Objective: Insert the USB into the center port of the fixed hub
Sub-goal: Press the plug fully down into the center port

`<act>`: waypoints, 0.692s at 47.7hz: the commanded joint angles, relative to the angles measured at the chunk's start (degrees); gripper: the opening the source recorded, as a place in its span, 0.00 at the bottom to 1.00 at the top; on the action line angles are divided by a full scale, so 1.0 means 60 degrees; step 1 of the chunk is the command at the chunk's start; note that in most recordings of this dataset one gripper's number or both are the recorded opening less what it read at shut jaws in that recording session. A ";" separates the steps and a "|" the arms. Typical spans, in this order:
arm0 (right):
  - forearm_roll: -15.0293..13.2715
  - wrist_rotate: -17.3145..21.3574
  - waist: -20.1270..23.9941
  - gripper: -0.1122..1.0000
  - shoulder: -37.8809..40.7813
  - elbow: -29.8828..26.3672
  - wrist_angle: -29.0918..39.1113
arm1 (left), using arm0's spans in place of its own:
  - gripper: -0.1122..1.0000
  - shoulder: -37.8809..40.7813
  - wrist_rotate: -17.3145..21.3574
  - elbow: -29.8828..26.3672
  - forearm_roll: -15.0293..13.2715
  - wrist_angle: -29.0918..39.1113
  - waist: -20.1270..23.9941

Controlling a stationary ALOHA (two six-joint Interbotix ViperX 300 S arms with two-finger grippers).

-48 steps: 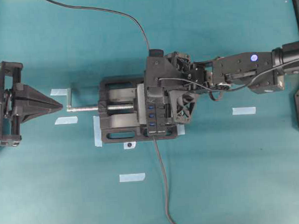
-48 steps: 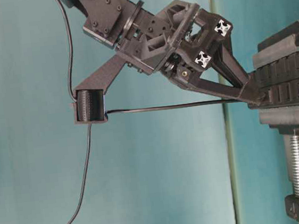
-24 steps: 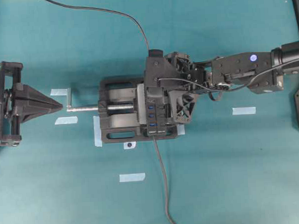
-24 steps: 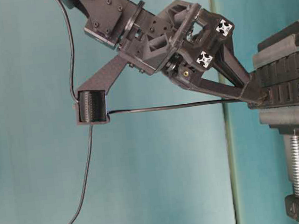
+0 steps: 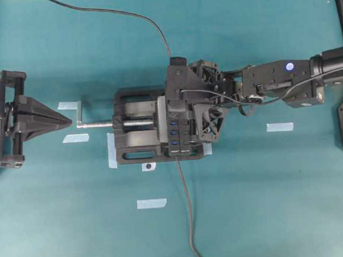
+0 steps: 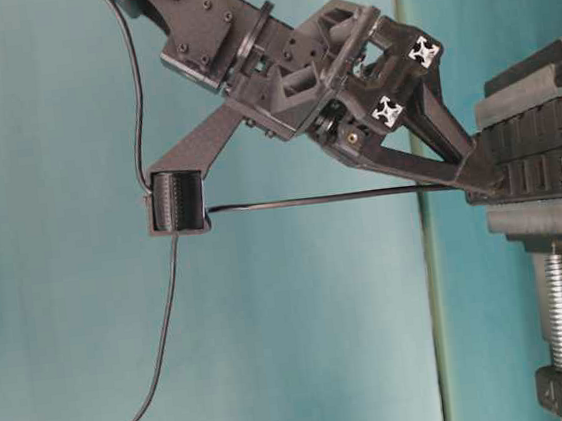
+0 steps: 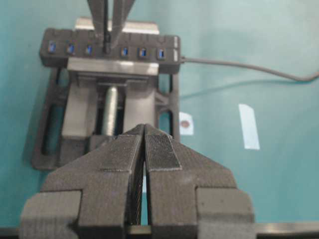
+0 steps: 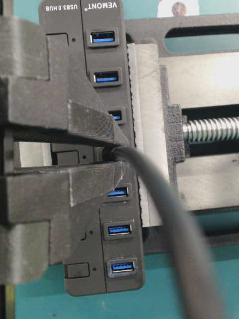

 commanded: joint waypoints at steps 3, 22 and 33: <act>0.0044 0.0029 0.0176 0.17 0.0161 0.0015 0.0161 | 0.10 0.0044 -0.0015 -0.0205 0.0015 -0.0044 0.0000; 0.0044 0.0044 0.0308 0.17 0.0264 0.0000 0.0176 | 0.10 0.0044 -0.0015 -0.0205 0.0015 -0.0044 0.0000; 0.0044 0.0059 0.0322 0.17 0.0264 -0.0132 0.0454 | 0.10 0.0044 -0.0015 -0.0205 0.0015 -0.0044 0.0000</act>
